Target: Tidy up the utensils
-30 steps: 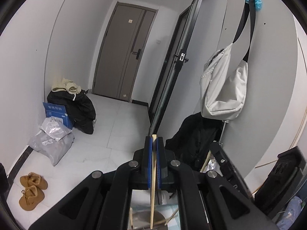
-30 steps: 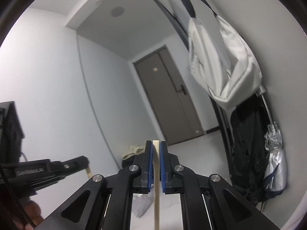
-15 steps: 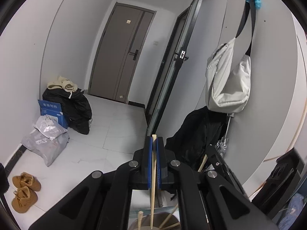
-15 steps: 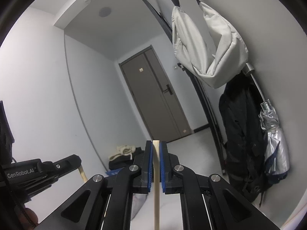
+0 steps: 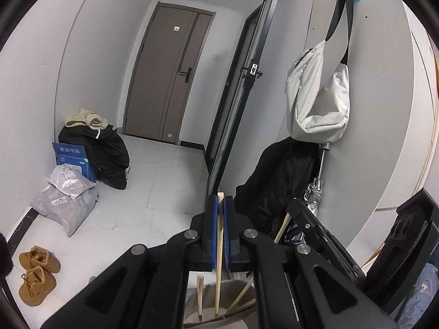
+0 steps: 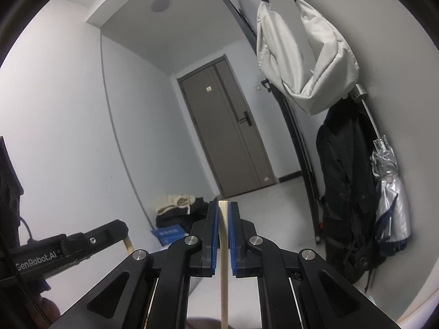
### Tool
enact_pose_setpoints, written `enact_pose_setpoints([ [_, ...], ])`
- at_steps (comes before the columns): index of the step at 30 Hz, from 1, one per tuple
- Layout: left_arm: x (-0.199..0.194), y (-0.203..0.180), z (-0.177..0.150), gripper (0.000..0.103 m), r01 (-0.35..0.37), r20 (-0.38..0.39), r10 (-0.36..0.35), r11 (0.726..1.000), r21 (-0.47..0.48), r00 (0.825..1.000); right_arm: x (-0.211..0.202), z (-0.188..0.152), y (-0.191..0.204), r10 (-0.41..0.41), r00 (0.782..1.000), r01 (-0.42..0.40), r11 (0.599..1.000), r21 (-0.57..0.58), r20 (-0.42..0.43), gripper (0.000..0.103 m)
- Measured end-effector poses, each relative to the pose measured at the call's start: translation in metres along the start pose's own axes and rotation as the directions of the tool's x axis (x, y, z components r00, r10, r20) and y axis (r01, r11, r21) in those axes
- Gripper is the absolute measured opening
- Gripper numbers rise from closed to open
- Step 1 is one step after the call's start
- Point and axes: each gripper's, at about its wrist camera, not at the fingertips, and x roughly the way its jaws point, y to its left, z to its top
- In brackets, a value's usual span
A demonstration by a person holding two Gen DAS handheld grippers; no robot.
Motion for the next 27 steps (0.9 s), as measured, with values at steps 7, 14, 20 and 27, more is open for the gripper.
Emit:
enact_pose_setpoints([
  [7,-0.004,-0.006,-0.007,0.0,-0.01,-0.04,0.011,0.999,0.031,0.999,-0.015,-0.006,-0.003,0.036,0.998,-0.036,0.999,0.001,-0.053,0.006],
  [14,-0.006,-0.01,-0.017,0.0,-0.01,-0.095,0.013,0.999,0.035,0.995,-0.033,-0.01,-0.004,0.102,0.989,-0.106,0.994,-0.025,-0.11,0.006],
  [20,-0.005,-0.017,-0.026,0.001,0.002,-0.177,0.006,0.999,0.048,0.984,-0.039,-0.015,-0.002,0.132,0.973,-0.142,0.989,-0.042,-0.191,0.008],
  [27,-0.01,-0.014,-0.03,0.005,-0.029,-0.278,0.027,1.0,-0.005,0.96,-0.043,-0.021,-0.006,0.137,0.947,-0.15,0.988,-0.025,-0.291,0.009],
])
